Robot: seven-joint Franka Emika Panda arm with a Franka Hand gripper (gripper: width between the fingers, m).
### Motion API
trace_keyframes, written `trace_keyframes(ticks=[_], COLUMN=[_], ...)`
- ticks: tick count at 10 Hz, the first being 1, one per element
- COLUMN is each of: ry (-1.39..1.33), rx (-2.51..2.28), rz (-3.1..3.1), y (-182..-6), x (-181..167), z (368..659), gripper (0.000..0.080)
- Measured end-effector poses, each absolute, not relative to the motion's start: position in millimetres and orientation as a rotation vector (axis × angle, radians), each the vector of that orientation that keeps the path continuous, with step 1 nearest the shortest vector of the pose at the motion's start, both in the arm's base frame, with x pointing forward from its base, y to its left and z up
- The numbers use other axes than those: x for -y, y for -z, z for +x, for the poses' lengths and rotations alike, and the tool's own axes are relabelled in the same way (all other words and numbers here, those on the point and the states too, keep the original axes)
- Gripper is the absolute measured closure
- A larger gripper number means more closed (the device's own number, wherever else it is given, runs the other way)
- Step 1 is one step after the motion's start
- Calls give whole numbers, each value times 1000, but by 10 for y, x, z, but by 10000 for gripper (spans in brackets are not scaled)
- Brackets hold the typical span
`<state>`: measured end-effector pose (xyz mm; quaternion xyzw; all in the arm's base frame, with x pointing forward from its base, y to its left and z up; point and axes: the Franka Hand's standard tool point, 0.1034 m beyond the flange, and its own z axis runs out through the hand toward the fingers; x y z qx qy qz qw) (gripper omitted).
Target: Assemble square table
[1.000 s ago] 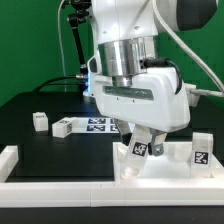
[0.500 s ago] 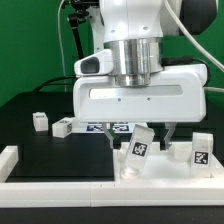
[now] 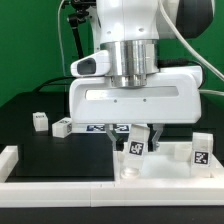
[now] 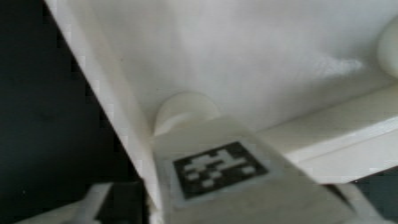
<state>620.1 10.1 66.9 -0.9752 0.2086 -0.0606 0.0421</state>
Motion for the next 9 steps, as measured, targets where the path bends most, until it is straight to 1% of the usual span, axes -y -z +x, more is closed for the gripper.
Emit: trace_keyframes(ticks=[1, 4, 7, 8, 9], ry=[179, 156, -23, -81, -123], rx=[-762, -1065, -1683, -1916, -2052], rz=[-2952, -2845, -2527, -2315, -2154], y=[-660, -636, -624, -618, -616], x=[-86, -77, -35, -10, 8], z=[6197, 6196, 6255, 6255, 6251], gripper=[521, 525, 526, 526, 526])
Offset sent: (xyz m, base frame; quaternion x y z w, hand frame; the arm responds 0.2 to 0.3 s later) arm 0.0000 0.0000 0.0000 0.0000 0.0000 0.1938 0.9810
